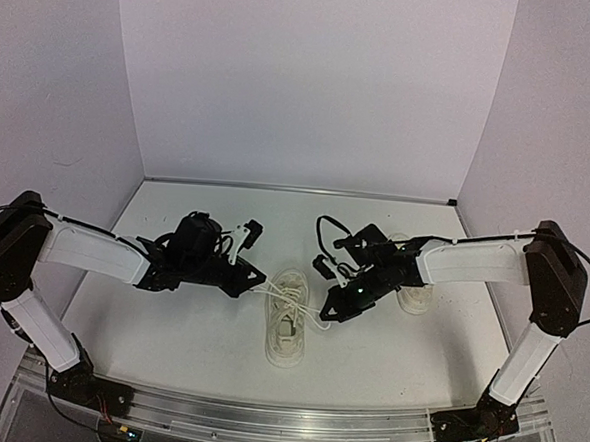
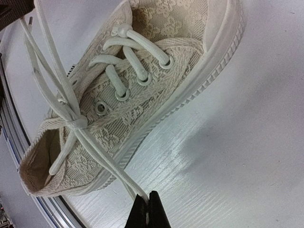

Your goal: Tie the shoes

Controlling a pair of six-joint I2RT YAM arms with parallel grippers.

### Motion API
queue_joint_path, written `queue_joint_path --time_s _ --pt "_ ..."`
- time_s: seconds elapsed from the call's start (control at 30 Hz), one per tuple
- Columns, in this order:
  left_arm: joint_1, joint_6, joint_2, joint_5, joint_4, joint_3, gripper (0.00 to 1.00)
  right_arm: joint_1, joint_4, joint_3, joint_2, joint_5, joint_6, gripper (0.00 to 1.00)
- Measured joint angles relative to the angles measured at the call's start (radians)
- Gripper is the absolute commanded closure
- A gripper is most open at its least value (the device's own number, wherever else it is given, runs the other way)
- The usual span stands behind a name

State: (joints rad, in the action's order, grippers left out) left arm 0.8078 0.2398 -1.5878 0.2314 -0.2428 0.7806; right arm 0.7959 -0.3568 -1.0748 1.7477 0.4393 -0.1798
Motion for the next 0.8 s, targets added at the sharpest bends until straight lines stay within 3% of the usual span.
queue_joint_path --time_s 0.8 --pt "-0.019 0.001 0.003 0.006 0.0 -0.026 1.0 -0.006 0.052 0.041 -0.01 0.0 0.002 1.0"
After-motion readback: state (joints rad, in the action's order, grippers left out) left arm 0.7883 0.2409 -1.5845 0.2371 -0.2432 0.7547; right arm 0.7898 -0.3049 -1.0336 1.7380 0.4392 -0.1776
